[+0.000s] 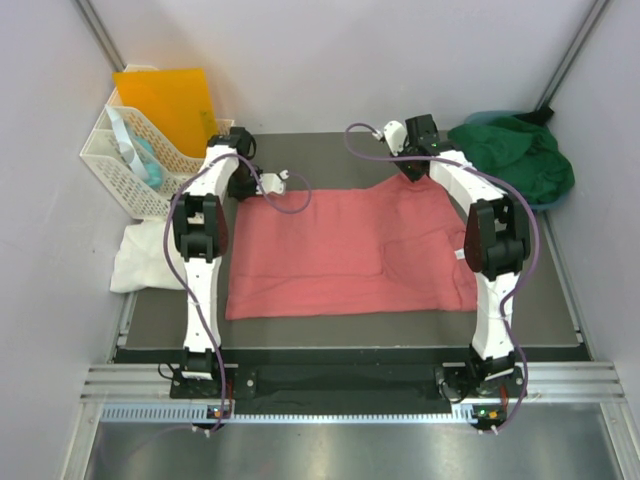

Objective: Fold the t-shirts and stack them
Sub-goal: Grap the side of the flattened tshirt furthest away from the robot with both arms

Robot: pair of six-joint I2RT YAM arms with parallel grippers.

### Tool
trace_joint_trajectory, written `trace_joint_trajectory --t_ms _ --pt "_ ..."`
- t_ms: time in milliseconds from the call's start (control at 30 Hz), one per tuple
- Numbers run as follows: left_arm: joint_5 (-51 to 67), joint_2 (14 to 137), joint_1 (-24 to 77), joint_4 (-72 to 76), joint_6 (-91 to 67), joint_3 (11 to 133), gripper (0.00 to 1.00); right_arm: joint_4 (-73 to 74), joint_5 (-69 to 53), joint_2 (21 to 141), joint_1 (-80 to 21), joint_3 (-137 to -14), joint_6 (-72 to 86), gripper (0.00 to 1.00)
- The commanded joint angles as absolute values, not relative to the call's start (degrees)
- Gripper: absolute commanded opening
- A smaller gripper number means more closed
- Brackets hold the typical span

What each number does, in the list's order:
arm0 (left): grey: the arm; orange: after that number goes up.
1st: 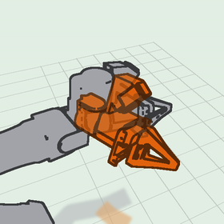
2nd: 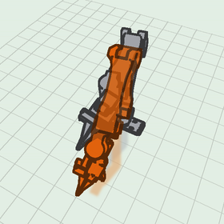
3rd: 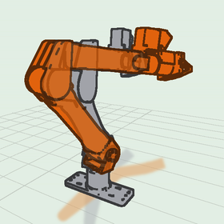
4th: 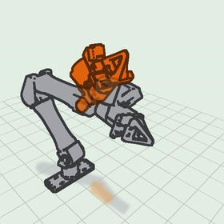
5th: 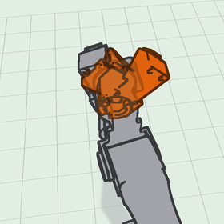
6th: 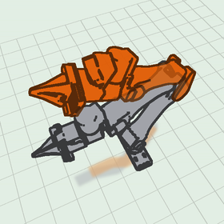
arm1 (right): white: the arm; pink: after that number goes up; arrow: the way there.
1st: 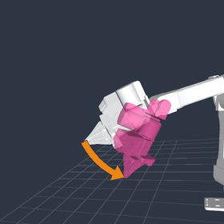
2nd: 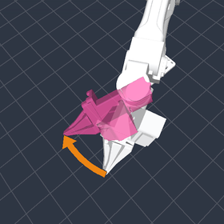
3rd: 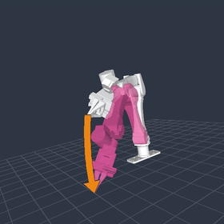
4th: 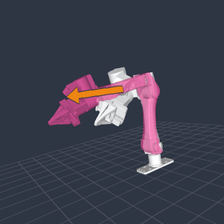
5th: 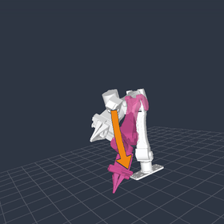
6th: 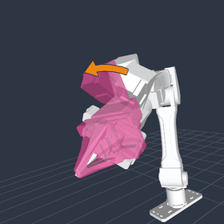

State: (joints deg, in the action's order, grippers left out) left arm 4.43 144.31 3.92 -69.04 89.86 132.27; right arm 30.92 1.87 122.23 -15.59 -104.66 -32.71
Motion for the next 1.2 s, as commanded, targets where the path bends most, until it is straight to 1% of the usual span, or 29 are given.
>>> trace_joint_trajectory --t_ms 0,133,500,867,1000,1167 --pt "6.41 142.58 3.6 -56.64 84.57 126.22 0.0 28.56 2.9 118.74 -16.17 -105.12 -33.84 0.0" --pt "7.12 138.78 3.6 -50.12 82.01 120.25 0.0 28.3 3.16 118.56 -16.26 -105.99 -34.28 0.0" --pt "4.66 134.57 3.6 -48.78 79.72 118.74 0.0 28.3 3.69 114.53 -16.26 -106.17 -36.03 0.0" --pt "1.5 127.81 3.52 -48.61 77.7 114.88 0.0 28.83 2.64 109.7 -16.26 -102.57 -36.74 0.0" --pt "-1.13 124.2 3.52 -46.23 77.43 110.32 0.0 29.09 2.46 107.49 -16.26 -98.72 -37.61 0.0" --pt "-1.23 120.33 2.73 -45.79 76.82 107.06 0.0 29.62 1.94 104.77 -16.26 -95.37 -37.79 0.0"
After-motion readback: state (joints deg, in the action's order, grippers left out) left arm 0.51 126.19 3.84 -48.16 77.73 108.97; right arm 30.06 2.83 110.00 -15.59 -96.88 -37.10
